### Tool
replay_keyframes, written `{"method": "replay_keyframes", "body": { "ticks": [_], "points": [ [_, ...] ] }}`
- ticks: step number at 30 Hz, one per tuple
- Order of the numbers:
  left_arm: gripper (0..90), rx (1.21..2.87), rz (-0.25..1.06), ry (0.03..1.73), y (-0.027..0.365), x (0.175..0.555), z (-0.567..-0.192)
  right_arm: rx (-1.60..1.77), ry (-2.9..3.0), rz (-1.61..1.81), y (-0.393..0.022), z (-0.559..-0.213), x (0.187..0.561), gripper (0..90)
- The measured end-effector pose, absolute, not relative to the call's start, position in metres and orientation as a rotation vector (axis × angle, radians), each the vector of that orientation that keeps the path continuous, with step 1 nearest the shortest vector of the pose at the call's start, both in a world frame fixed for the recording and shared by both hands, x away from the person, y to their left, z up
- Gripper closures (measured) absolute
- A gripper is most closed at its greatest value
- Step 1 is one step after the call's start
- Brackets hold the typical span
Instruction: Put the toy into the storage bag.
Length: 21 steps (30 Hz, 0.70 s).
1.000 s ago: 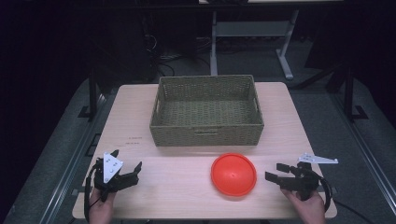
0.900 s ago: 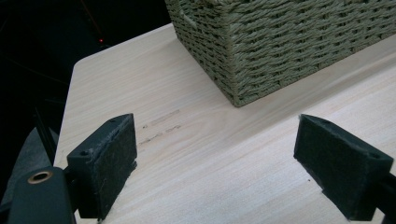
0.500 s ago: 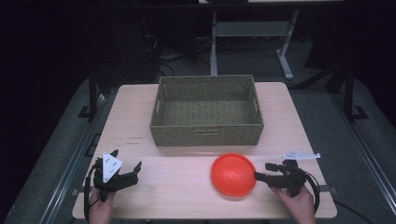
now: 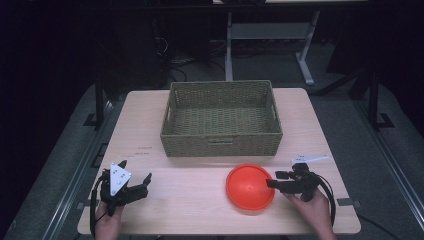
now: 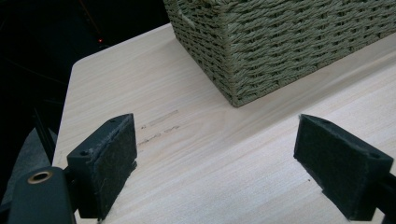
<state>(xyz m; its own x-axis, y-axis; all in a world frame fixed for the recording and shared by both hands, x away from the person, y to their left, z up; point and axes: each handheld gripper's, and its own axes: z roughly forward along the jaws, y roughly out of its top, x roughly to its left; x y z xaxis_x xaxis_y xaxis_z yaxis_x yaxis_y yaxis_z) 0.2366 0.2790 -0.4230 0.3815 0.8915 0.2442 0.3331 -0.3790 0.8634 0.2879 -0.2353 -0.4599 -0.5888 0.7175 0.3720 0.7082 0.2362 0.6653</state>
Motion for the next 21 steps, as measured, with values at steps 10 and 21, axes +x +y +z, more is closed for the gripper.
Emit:
{"method": "replay_keyframes", "body": {
  "ticks": [10, 21],
  "points": [
    [12.7, 1.899, 0.954, 1.056, 0.279, 0.236, -0.423, 1.43, 2.54, 1.208, -0.223, -0.464, 0.296, 45.7],
    [12.7, 1.9, 0.957, 1.06, 0.28, 0.236, -0.423, 1.423, 2.558, 1.197, -0.217, -0.465, 0.301, 51.3]
  ]
}}
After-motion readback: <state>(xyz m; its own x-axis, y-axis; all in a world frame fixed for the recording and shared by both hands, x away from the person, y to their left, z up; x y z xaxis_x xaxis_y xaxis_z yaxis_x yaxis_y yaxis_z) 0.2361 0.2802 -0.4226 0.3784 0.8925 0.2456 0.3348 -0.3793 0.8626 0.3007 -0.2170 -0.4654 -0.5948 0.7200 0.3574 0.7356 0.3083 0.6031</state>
